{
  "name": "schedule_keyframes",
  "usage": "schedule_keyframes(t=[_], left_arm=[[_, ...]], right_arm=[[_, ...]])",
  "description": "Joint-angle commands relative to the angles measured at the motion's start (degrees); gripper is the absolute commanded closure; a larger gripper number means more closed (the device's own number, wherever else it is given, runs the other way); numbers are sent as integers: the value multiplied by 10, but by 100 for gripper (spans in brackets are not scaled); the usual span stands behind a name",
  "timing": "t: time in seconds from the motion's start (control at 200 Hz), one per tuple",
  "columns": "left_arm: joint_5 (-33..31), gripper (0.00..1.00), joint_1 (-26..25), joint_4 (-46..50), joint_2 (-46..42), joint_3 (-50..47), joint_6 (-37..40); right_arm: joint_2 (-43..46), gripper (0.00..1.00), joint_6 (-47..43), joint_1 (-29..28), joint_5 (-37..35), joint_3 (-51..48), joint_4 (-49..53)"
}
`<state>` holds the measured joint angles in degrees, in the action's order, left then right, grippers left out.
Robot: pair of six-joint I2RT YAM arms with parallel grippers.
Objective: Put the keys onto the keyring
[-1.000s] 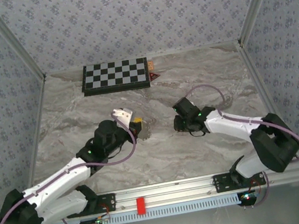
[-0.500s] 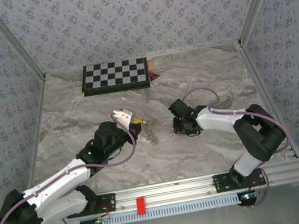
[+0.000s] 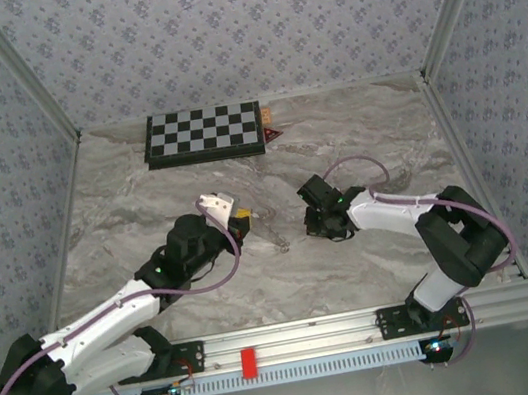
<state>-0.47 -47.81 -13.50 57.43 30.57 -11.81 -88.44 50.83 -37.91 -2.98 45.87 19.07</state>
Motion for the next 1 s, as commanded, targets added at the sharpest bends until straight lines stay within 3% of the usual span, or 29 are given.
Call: schedule_keyframes(t=[0.0,0.09,0.34,0.65,0.995], left_arm=[[5,100,-5,-25,-3,5,2],[6,100,-5,-25,-3,6,2],[9,100,-5,-25,1,7,1],[9,100,-5,-26,2,7,1],[7,100,-6,-26,8,8,1]], right_arm=[[12,80,19,-4,2,-8,4],[10,80,21,-4,1,-11,4],[14,100,16,-4,-4,-16,0],[60,100,-59,14,8,11,65],[31,100,-171,50,106,68,141]])
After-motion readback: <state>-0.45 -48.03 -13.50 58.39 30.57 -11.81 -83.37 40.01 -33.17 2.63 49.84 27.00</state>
